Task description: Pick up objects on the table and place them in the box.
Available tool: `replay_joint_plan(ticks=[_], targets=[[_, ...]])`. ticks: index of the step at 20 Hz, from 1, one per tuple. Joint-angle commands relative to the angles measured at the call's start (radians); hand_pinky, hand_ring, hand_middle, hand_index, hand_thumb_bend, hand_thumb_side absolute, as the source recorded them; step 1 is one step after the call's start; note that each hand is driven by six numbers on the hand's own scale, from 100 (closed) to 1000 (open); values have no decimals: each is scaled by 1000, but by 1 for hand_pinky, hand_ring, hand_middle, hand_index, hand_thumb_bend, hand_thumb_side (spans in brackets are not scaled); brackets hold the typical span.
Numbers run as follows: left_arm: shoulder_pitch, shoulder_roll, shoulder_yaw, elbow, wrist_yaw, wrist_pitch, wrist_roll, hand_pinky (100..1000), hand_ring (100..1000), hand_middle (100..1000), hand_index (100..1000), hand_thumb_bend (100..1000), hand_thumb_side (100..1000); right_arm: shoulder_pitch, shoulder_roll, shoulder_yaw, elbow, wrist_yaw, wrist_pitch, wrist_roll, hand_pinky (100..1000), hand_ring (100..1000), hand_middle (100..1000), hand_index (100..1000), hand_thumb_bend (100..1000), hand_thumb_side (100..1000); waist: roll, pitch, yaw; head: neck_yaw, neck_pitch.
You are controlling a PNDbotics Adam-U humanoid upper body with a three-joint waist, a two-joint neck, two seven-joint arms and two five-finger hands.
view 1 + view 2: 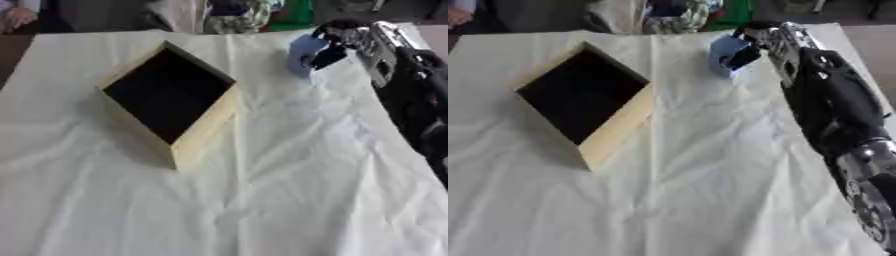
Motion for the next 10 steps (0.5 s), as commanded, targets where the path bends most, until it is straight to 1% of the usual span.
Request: replay_joint_plan(ticks=[1,2,6,10], targets=[[-5,11,15,-10,0,0,-2,687,624,631,731,274,105,-14,-11,4,-19,-11,24,-54,810,749,471,631,100,187,-1,0,3,-3,-6],[-5,11,15,-10,0,0,-3,688,625,631,731,273,105,-14,-10,6,-20,-14,30,-70,801,738,455,609,100,143,-1,0,2,-3,-6],[-5,11,15,-10,-2,2,-6,688,625,632,731,272,105,-15,-8,8,-23,-33,57,-119,786,716,435,582,100,161,-2,0,2,-2,-5],[-4,11,16,-10,-2,3,-7,689,625,632,730,269,116,-18,-8,9,-40,-58,71,-140,774,698,423,567,100,159,-2,-3,2,-2,-2]])
